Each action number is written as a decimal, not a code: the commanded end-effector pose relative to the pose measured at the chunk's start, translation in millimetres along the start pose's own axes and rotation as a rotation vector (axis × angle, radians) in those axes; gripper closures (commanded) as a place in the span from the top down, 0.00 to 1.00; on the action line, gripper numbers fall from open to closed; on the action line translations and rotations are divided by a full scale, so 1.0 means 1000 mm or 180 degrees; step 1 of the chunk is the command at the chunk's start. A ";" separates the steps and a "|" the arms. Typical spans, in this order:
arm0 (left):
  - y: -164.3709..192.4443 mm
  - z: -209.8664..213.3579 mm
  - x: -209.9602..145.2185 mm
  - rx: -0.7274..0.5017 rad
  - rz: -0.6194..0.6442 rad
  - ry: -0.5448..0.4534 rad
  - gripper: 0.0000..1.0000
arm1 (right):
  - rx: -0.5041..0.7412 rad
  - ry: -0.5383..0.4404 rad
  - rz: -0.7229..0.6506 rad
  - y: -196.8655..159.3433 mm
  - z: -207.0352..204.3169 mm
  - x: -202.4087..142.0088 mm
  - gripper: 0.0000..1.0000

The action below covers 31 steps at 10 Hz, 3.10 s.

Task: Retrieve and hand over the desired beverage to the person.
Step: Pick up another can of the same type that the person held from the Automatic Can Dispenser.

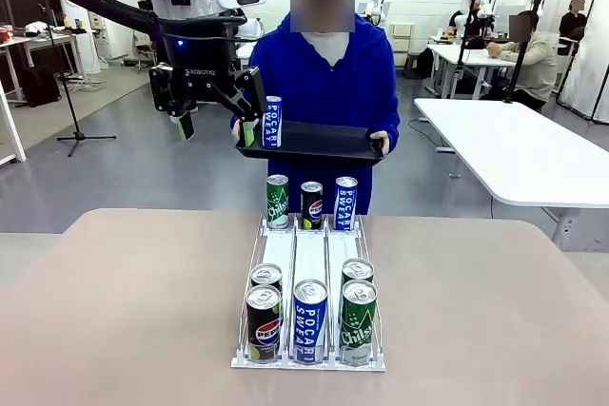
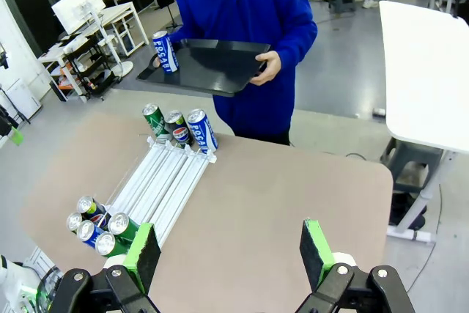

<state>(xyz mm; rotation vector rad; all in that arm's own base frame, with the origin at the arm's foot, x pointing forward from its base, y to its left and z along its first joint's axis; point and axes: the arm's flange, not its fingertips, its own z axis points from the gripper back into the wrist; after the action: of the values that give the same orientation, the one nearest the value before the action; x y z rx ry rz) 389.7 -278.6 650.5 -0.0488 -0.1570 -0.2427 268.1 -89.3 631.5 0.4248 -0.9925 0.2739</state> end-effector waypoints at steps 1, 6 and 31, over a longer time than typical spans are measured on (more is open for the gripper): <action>0.001 0.001 0.002 -0.0013 0.0004 -0.0002 1.00 | 0.0076 -0.0013 0.0006 -0.001 -0.002 0.000 1.00; 0.112 0.016 -0.040 -0.0461 -0.1431 -0.0397 1.00 | 0.0076 -0.0013 0.0006 -0.001 -0.002 0.000 1.00; 0.225 0.036 -0.080 -0.1359 -0.1477 -0.1073 1.00 | 0.0076 -0.0013 0.0006 -0.001 -0.002 0.000 1.00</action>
<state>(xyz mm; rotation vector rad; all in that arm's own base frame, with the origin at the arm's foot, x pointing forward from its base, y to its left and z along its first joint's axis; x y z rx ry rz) 362.4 -39.7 666.8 -0.4718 -0.4492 -0.7212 268.1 -89.8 631.4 0.4283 -0.9932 0.2742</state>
